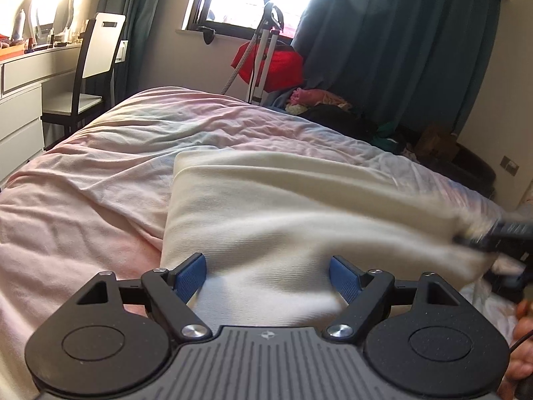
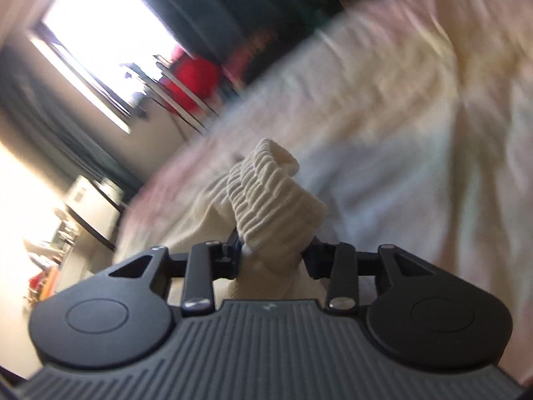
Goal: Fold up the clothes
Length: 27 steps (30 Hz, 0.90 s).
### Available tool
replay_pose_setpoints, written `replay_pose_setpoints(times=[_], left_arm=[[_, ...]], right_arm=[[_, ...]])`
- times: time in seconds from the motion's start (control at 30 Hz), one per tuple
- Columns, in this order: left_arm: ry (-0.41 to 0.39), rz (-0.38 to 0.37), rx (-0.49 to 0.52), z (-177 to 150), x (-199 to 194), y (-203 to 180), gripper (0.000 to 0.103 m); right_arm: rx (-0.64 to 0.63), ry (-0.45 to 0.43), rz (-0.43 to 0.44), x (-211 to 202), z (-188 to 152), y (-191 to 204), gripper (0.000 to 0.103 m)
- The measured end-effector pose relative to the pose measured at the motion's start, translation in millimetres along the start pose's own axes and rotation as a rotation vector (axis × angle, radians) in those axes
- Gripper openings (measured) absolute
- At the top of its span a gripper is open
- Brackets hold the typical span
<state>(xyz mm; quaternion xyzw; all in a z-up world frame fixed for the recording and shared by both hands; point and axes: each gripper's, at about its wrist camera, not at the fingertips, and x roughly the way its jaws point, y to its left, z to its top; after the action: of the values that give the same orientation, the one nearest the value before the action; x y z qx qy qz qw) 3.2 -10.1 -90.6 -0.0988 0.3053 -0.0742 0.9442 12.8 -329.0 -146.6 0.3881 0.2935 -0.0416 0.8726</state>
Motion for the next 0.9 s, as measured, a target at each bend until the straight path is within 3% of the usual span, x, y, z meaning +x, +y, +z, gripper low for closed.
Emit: replay_pose_setpoints(times=[0.1, 0.17, 0.2, 0.3, 0.43, 0.5, 0.6, 0.73, 0.83, 0.9], left_arm=[[0.004, 0.009, 0.001, -1, 0, -2, 0.083], [0.005, 0.010, 0.003, -1, 0, -2, 0.083], [0.006, 0.008, 0.002, -1, 0, -1, 0.083], [0.008, 0.006, -0.007, -1, 0, 0, 0.083], [-0.002, -0.028, -0.054, 3, -4, 6, 0.084], [-0.012, -0.057, -0.107, 7, -7, 15, 0.087], [0.018, -0.057, -0.225, 9, -2, 38, 0.096], [0.064, -0.050, -0.386, 11, 6, 69, 0.097], [0.115, -0.097, -0.524, 4, 17, 86, 0.101], [0.147, -0.121, -0.555, 1, 23, 87, 0.101]], right_arm=[[0.109, 0.065, 0.030, 14, -3, -16, 0.060], [0.150, 0.088, 0.069, 17, -4, -17, 0.084], [0.149, 0.102, 0.093, 20, -6, -15, 0.089], [0.107, 0.164, 0.122, 31, -14, -9, 0.091], [-0.003, 0.193, 0.043, 48, -23, 1, 0.094], [0.012, 0.219, 0.053, 58, -25, -3, 0.103], [0.013, 0.234, 0.067, 61, -27, -3, 0.103], [-0.001, 0.219, 0.131, 47, -24, 7, 0.103], [-0.023, 0.187, 0.179, 33, -21, 14, 0.101], [-0.002, 0.177, 0.199, 30, -18, 14, 0.098]])
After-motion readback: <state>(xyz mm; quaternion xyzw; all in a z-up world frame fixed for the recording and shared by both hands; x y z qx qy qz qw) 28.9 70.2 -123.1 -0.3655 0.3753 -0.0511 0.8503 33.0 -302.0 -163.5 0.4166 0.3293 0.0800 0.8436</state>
